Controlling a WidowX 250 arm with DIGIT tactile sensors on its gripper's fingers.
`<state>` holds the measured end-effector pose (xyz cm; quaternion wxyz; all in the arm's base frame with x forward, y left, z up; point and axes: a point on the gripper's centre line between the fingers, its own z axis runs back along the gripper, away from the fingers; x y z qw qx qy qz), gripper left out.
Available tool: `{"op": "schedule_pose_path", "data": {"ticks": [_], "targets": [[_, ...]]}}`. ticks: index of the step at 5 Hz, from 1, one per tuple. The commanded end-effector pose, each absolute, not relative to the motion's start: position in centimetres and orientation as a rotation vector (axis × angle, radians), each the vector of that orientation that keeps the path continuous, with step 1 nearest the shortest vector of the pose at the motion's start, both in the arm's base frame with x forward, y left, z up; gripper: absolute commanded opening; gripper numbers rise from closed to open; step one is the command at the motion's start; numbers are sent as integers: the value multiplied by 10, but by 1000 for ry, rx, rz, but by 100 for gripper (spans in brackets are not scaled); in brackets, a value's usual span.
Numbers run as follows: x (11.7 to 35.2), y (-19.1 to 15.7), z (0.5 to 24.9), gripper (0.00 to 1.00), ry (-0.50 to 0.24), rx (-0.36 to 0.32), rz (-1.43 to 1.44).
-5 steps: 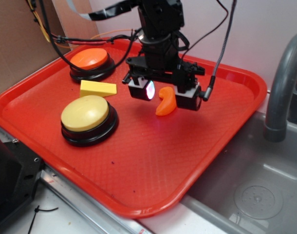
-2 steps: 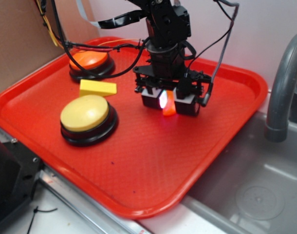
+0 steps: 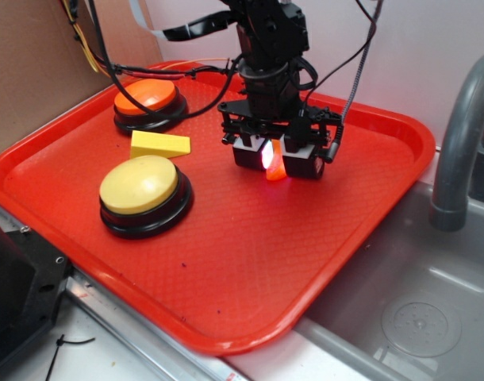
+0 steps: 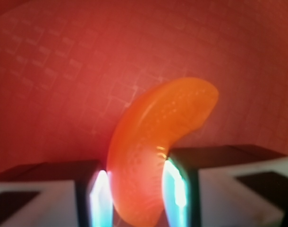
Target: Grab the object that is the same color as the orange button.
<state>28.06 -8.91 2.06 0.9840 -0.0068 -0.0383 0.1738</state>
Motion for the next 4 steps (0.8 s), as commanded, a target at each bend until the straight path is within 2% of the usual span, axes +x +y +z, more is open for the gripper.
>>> {"op": "schedule_pose_path", "data": {"ticks": [1, 2, 3, 4], "targets": [[279, -77, 81, 0, -87, -52, 123], [273, -70, 117, 0, -105, -9, 94], [264, -60, 152, 0, -123, -58, 107], [251, -50, 179, 0, -160, -61, 134]]}}
